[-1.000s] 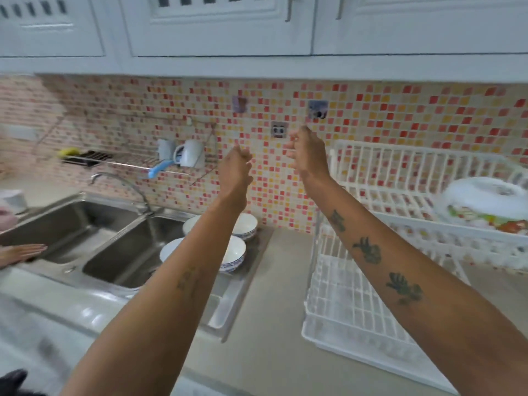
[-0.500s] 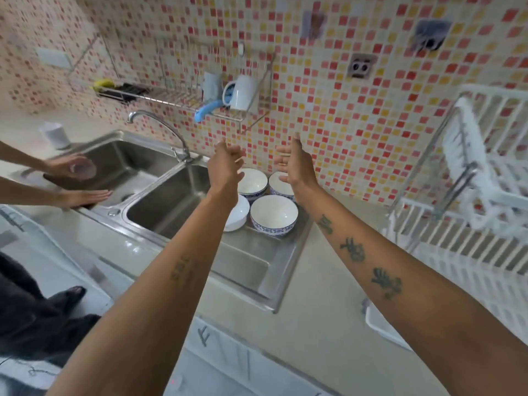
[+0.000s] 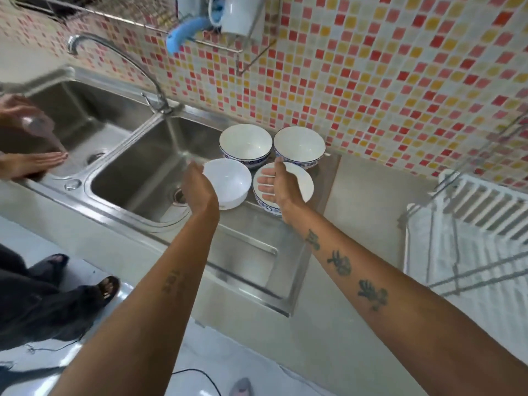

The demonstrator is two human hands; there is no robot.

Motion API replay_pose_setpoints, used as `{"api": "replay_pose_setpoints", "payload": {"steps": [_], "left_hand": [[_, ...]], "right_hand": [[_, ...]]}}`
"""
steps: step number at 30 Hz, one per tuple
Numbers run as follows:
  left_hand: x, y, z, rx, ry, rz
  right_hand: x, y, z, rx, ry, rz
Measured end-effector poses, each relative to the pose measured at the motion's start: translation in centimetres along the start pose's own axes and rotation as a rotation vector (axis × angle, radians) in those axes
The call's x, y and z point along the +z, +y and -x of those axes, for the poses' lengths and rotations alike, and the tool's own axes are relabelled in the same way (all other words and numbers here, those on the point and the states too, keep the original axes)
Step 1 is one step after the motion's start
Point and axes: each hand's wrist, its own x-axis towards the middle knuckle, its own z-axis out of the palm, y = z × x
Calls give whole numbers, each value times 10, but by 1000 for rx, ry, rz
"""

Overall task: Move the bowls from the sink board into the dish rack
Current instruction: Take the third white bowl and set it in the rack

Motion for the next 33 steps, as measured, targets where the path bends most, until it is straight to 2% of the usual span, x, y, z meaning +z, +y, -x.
{"api": "replay_pose_setpoints", "payload": {"steps": [3,6,10,15,21,26,33], "left_hand": [[-9,-6,-27,-63,88,60],[-16,-13,-48,-60,93,71],[-19,-20,-71,-81,9,56],[-10,-25,-93,-88,-160,16],[4,-33,-97,-150,-233,-21],[4,-31,-93,-141,-148,-34],[-6,-20,-67,-118,-129,33]], "right_hand": [[18,23,-9,59,-41,59],[37,59,-29,106,21,128],[52,76,-27,42,94,168],[67,86,-38,-140,145,104],[97,94,-55,-173,292,39],[100,100,-60,-175,300,17],[87,85,-37,-215,234,-2]]}}
